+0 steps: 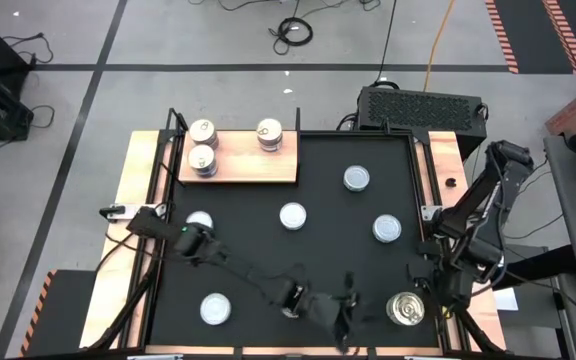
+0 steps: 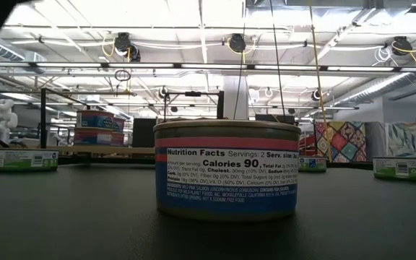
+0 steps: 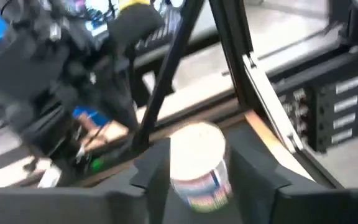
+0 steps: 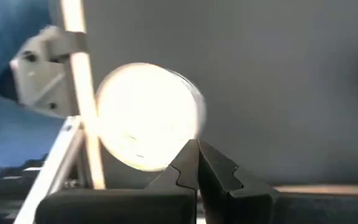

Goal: Stack canned seafood by type on shelf
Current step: Put the blue tuna can on the shelf

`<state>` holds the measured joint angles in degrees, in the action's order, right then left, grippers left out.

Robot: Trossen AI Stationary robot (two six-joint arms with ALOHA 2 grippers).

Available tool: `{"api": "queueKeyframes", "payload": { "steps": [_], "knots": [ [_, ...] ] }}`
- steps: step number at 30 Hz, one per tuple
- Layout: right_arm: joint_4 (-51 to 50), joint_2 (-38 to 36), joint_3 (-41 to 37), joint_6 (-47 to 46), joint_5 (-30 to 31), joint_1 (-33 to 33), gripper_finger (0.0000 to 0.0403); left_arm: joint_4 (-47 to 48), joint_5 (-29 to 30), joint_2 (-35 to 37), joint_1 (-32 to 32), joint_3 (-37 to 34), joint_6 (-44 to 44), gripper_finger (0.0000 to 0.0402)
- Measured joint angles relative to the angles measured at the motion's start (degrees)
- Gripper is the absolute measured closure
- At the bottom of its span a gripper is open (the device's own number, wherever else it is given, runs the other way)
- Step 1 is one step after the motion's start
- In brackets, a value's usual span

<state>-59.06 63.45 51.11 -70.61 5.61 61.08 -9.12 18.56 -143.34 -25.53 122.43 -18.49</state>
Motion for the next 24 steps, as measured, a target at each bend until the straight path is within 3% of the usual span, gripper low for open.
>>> {"api": "queueKeyframes", "payload": {
  "steps": [6,8,14,20,24],
  "knots": [
    [-4.39,0.02,0.0,-9.56,-1.56,3.51,0.0403,1.39,-10.06,-9.89,4.25,12.32,-7.48,0.0224],
    [-4.78,0.02,0.0,-13.16,-2.69,4.39,0.0403,-3.14,-12.25,-10.76,4.78,11.63,-12.26,0.0224],
    [-4.16,1.22,-0.12,-22.55,-6.25,7.32,0.0403,0.36,-13.87,-11.11,5.95,12.48,-22.57,0.0223],
    [7.64,4.67,-5.67,-26.49,-13.99,8.85,0.0403,4.19,-17.93,-11.2,7.18,12.48,-25.46,0.0223],
    [16.9,7.33,-7.91,-25.9,-14.48,8.79,0.0403,5.95,-18.98,-11.2,7.47,12.48,-27.35,0.0223]
  ]
}}
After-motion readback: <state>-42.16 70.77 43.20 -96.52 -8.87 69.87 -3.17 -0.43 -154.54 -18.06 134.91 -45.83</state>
